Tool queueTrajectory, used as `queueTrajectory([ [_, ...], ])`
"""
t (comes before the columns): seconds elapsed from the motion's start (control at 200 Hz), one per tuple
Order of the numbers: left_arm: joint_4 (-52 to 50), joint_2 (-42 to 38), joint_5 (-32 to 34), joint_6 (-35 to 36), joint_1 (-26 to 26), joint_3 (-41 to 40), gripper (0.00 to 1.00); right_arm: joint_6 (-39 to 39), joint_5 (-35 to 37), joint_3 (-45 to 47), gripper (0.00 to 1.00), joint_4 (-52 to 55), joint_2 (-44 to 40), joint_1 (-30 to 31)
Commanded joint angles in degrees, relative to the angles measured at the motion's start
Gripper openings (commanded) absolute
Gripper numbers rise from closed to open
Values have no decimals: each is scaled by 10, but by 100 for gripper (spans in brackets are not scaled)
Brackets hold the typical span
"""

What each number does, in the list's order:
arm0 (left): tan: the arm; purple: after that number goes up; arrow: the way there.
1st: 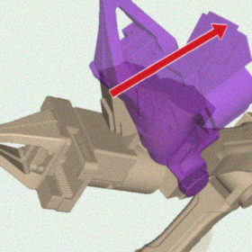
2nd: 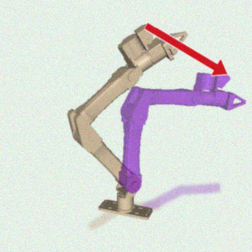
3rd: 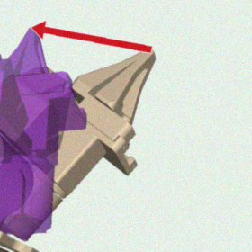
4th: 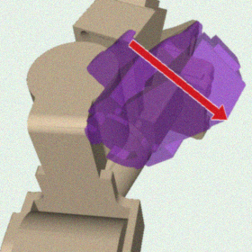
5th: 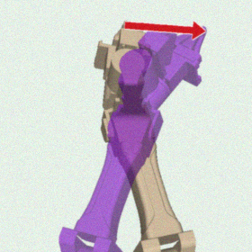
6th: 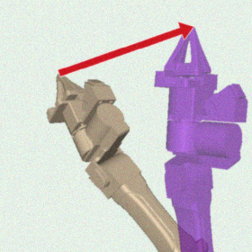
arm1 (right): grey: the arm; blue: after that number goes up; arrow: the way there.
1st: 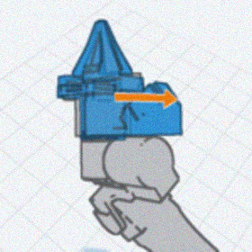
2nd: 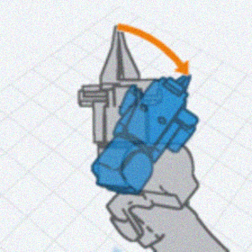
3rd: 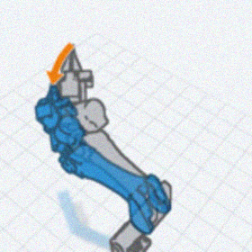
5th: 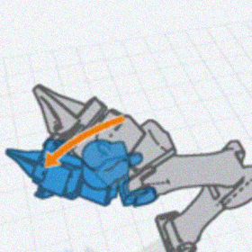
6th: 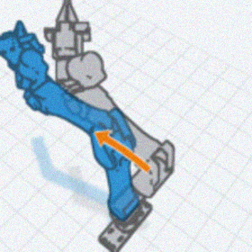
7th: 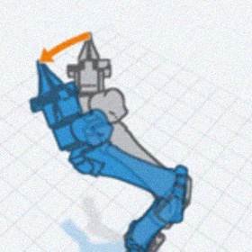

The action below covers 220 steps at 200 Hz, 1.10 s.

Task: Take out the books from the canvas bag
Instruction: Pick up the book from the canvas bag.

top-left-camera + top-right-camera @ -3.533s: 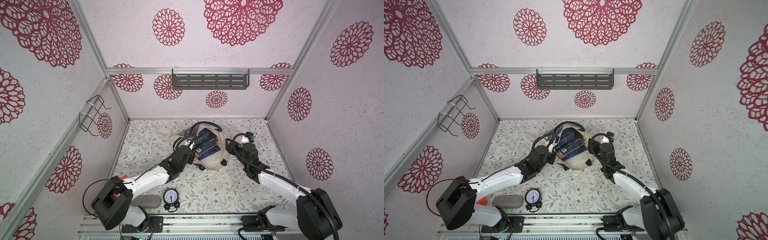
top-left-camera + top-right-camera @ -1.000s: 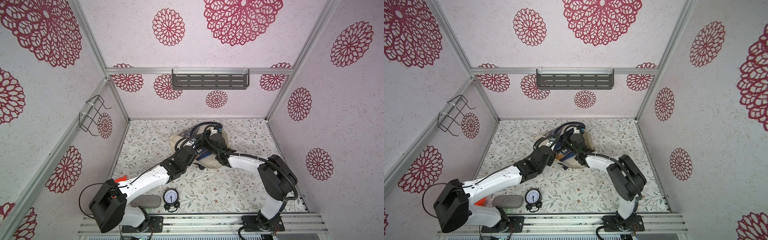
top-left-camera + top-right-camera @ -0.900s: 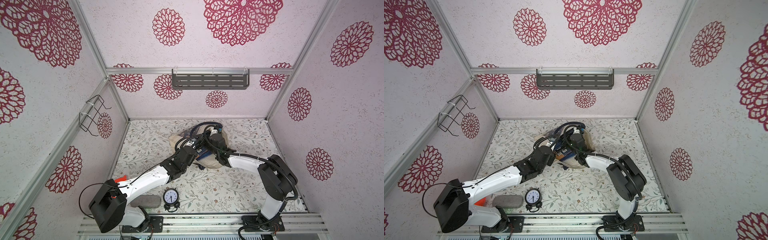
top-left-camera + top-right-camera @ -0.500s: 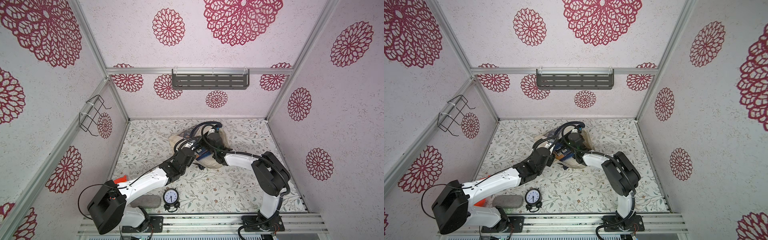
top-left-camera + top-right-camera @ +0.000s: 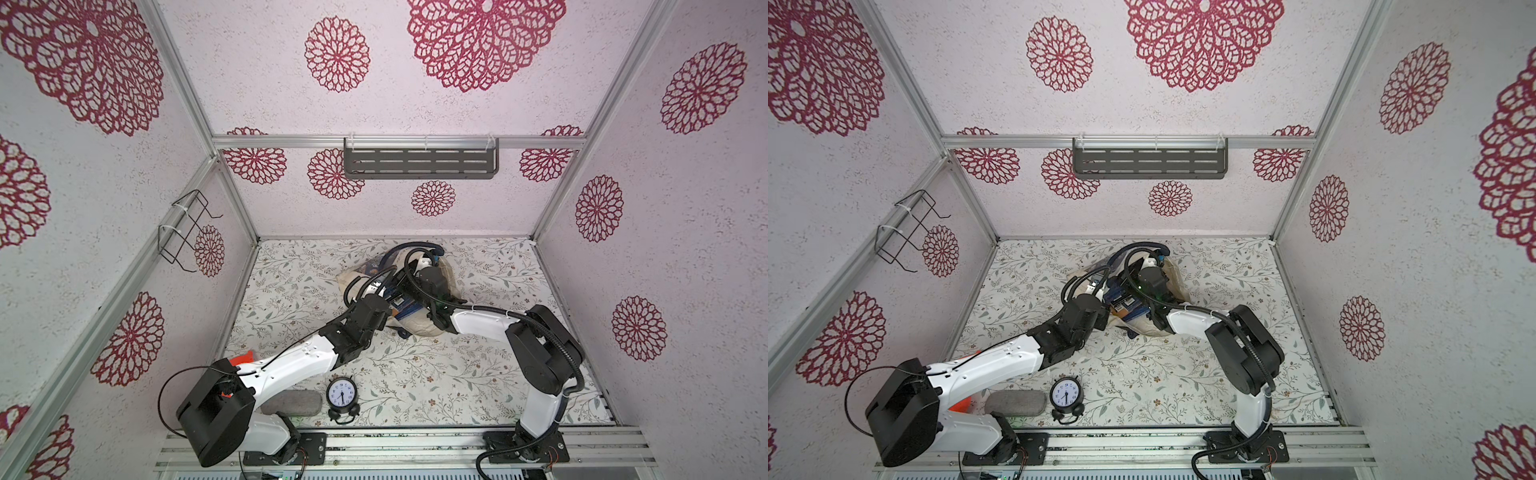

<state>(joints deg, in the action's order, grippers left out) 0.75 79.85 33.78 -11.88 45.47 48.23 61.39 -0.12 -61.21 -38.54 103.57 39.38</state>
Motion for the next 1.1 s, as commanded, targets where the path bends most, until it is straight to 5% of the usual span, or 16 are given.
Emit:
queueTrajectory([
  [0.0, 88, -6, 38, -56, -13, 0, 0, -61, -20, 17, 0, -15, -71, -2],
  [0.485, 201, -22, 13, -27, -11, -61, 0, -260, -104, 90, 0, 115, -261, -7],
  [0.826, 171, -45, -11, -33, -9, -51, 0, -327, -57, 151, 0, 178, -432, -7],
  [1.096, 167, -3, -6, -10, -9, -39, 0, -360, 64, 196, 0, 233, -594, -9],
])
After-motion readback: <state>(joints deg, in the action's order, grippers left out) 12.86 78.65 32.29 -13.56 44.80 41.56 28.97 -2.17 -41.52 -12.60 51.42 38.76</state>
